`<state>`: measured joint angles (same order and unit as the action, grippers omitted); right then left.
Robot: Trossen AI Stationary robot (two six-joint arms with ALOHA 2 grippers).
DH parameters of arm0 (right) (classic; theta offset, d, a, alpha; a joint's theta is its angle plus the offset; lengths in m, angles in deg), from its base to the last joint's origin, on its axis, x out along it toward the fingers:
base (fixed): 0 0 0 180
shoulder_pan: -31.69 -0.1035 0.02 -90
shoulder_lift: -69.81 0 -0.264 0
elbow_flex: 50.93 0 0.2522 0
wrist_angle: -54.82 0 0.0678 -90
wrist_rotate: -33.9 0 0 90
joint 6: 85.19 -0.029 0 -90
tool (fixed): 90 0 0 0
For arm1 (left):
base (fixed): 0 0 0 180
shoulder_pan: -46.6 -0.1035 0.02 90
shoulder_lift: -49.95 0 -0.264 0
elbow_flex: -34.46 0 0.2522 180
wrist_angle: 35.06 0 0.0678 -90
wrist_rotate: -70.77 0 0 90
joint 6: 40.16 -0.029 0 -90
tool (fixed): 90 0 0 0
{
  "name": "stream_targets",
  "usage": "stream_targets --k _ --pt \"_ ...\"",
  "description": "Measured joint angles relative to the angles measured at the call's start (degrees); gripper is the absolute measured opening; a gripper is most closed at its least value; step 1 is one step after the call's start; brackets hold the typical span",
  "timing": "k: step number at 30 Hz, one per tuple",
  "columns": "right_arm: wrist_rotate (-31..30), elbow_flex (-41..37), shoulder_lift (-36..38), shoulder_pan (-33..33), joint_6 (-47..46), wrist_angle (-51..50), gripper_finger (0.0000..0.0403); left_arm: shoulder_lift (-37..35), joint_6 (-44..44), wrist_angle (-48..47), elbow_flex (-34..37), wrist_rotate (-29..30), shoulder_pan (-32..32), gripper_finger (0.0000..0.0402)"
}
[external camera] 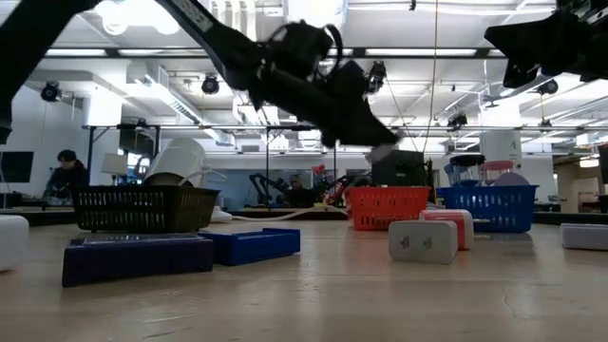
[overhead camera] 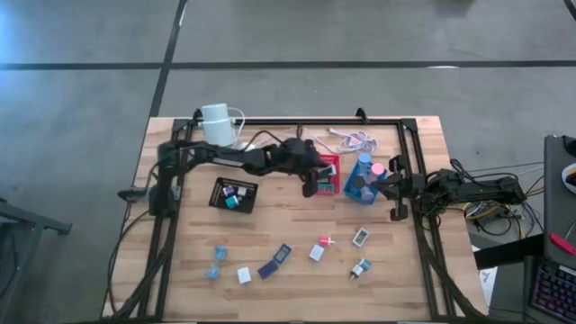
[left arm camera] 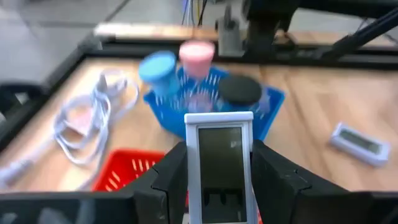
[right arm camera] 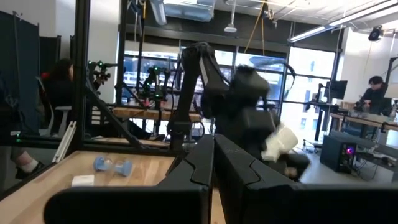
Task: Pick & Place Office items
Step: Put the white digital clock into the red bin
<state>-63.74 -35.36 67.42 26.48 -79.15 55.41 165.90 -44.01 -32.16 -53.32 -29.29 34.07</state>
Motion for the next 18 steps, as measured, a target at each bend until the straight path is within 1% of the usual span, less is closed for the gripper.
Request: stream_targets --k 4,8,11,15,18 --pt "0.00 0.00 0.00 0.00 0.00 -0.32 0.0008 4.87 3.08 -2.05 -3.14 -1.66 -0.11 0.0143" --pt "0.00 0.00 -0.10 -0.02 0.05 -0.42 0.0008 7.85 4.56 -6.11 -6.43 -2.16 -0.09 0.0143" --pt "0.00 0.00 -0.09 -0.02 0.17 -0.39 0.0008 8.55 4.82 -8.43 -7.69 -2.14 -0.11 0.0143" --pt "0.00 0.00 -0.12 0.00 0.17 -0.37 0.0008 8.58 5.03 -8.78 -7.58 -2.15 -0.14 0.0144" --pt "0.00 0.00 -0.13 0.00 0.16 -0.39 0.0008 8.58 5.19 -9.15 -7.42 -2.16 -0.15 0.0161"
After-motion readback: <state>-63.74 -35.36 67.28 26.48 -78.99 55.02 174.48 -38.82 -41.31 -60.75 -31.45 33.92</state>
